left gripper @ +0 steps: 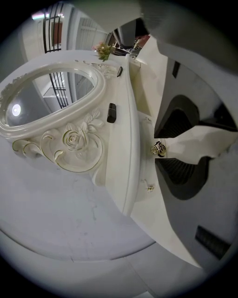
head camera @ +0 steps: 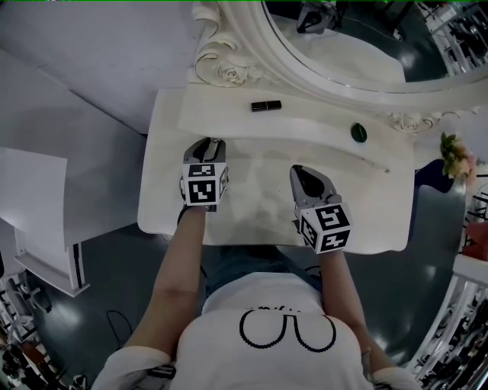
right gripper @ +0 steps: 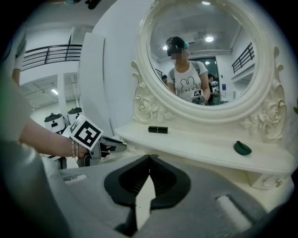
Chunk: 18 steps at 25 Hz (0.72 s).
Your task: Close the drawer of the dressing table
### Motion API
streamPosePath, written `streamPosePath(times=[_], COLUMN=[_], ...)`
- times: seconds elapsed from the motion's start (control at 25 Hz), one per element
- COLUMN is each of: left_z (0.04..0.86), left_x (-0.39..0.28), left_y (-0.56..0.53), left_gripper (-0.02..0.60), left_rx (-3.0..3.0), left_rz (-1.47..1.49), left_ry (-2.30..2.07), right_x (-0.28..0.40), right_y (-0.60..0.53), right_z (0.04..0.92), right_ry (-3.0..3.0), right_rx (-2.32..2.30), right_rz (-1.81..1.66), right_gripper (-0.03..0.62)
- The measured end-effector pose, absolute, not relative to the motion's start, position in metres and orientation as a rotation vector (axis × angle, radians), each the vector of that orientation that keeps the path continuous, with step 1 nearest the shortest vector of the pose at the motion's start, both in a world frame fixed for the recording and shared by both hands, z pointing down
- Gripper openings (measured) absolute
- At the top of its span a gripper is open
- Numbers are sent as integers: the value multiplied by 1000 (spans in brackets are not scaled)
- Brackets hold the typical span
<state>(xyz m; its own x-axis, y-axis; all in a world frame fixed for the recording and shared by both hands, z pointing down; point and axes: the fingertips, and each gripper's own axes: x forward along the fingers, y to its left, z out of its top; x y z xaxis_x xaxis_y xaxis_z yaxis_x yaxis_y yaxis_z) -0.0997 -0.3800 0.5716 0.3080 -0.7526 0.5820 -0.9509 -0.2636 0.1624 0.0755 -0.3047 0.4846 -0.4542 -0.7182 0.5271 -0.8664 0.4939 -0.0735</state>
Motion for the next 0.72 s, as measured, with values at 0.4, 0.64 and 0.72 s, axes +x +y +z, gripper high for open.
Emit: streamPosePath(times=[0.4,0.64,0.72], left_z=[534,498,487], left_x=[-106,-121,-126], left_y=[-348,-335,-331], left_gripper=[261,261,261], left_rx=[2159,2241,2270], left_rz=[436,388,368], left_ry=[-1468,-1520,-1536], right_x=[71,66,63], right_y=[-298,-292,-289], right_z=[463,430,417], right_ry=[-2333,-2371,-2394], right_rx=[1367,1456,1490], right_rz=[430,355,317], right_gripper=[0,0,0])
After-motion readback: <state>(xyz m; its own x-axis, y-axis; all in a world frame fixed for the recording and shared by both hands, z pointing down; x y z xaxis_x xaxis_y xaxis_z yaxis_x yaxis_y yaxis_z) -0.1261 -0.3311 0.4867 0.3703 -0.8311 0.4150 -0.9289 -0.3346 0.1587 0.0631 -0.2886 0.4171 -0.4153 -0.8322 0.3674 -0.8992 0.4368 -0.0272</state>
